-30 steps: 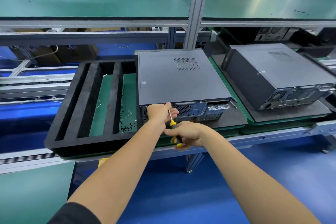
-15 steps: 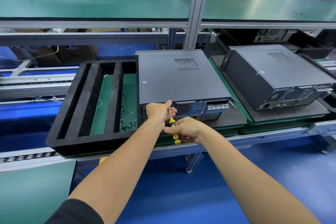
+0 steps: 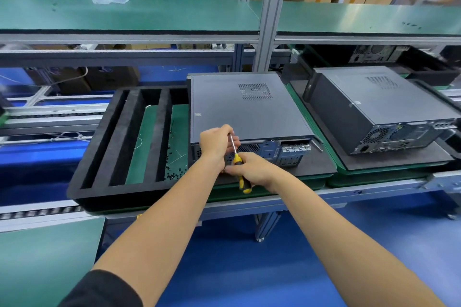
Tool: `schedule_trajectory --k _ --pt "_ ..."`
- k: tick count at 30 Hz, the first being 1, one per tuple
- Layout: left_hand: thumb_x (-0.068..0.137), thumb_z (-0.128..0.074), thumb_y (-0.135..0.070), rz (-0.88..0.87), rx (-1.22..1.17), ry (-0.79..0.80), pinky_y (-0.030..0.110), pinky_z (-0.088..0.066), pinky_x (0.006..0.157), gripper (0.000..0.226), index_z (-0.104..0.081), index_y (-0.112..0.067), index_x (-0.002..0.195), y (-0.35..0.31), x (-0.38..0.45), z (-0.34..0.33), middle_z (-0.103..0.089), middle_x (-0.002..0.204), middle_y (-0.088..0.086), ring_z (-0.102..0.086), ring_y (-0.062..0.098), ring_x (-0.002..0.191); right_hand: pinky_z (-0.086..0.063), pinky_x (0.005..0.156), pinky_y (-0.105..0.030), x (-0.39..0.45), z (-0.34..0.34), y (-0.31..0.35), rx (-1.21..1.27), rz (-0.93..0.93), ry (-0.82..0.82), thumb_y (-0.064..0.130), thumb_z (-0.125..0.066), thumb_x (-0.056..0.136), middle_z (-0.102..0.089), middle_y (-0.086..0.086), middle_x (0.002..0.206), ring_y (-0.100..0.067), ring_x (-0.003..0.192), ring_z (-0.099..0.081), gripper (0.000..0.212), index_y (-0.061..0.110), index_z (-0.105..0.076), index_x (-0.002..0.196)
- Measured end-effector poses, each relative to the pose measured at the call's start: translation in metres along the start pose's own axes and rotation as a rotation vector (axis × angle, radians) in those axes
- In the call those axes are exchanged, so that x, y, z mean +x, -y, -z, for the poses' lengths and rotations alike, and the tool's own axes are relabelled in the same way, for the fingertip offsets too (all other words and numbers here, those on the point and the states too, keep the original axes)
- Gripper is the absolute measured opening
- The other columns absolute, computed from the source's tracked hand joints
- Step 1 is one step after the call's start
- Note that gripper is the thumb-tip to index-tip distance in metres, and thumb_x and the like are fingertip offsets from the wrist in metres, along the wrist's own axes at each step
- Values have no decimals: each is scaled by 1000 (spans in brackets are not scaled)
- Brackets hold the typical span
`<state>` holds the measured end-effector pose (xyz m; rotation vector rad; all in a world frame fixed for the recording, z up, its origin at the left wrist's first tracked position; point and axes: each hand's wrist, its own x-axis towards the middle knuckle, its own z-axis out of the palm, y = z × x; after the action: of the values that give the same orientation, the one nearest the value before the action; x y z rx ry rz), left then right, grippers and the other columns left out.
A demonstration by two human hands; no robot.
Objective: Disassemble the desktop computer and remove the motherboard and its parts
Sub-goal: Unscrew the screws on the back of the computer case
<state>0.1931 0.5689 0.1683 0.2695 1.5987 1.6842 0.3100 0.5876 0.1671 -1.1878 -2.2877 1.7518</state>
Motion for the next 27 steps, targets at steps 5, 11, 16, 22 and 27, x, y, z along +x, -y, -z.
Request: schedule_trajectory --k 5,11,16,22,27 --pt "84 -51 -7 -61 -24 -102 20 -46 41 20 -60 -4 67 -29 4 22 -60 56 9 -55 17 42 -45 51 -27 2 1 20 116 38 -49 20 -50 101 -45 -3 64 -14 50 -45 23 15 -43 80" --pt "78 -54 1 -95 18 -214 23 -38 44 13 -54 -6 67 -46 19 61 -50 59 9 -48 16 45 -42 49 -25 26 -6 47 147 82 -80 20 -54 99 -44 -3 63 -14 51 -42 18 12 -47 84" --pt "78 -64 -8 -276 549 -290 28 -52 62 11 -68 -5 68 -47 54 101 -66 66 3 -63 22 66 -39 55 -32 68 -25 74 116 108 -68 22 -54 99 -44 -2 61 -14 47 -41 24 14 -44 78" --pt "83 -59 -11 -370 1203 -118 30 -46 65 7 -64 -12 78 -60 108 131 -65 88 5 -62 26 84 -38 53 -32 130 -43 114 42 122 -131 21 -55 96 -48 -4 61 -14 44 -46 23 13 -44 77" --pt "84 -64 -11 -349 1252 56 37 -52 76 5 -67 -9 89 -62 148 142 -66 98 5 -61 25 89 -40 50 -28 166 -52 131 -15 77 -161 20 -54 93 -53 -7 68 -16 49 -48 12 12 -51 85"
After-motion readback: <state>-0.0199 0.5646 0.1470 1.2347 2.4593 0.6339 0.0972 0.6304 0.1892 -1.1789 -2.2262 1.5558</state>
